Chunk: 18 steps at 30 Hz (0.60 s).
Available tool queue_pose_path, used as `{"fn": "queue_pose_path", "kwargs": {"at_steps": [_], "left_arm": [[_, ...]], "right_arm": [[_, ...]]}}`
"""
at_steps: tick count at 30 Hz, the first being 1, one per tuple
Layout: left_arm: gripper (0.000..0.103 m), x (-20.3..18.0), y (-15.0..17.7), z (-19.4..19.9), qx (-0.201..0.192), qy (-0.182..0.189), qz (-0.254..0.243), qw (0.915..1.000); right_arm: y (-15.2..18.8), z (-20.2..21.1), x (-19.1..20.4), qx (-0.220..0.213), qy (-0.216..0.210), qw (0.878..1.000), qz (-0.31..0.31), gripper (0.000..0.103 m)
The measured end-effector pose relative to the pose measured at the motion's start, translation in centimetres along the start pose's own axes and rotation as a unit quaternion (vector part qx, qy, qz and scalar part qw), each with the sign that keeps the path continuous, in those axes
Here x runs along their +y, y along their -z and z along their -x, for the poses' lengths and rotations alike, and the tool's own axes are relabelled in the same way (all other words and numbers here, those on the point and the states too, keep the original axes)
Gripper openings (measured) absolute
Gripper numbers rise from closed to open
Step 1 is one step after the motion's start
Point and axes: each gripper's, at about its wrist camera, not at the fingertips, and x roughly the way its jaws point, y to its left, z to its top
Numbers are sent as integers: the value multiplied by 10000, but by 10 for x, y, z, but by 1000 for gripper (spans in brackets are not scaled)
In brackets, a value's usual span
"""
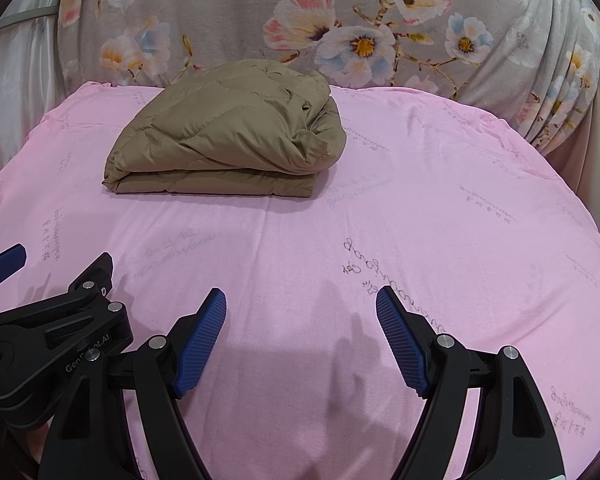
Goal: Fold large clothes
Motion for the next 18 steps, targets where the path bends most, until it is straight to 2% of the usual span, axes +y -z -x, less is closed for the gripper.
{"fn": "queue_pose_path", "kwargs": {"at_steps": [18], "left_arm": [[91, 2, 0, 0, -29, -33, -18, 10000]], "right_arm": [[-2, 3, -1, -16, 58, 10000, 8, 76]]}}
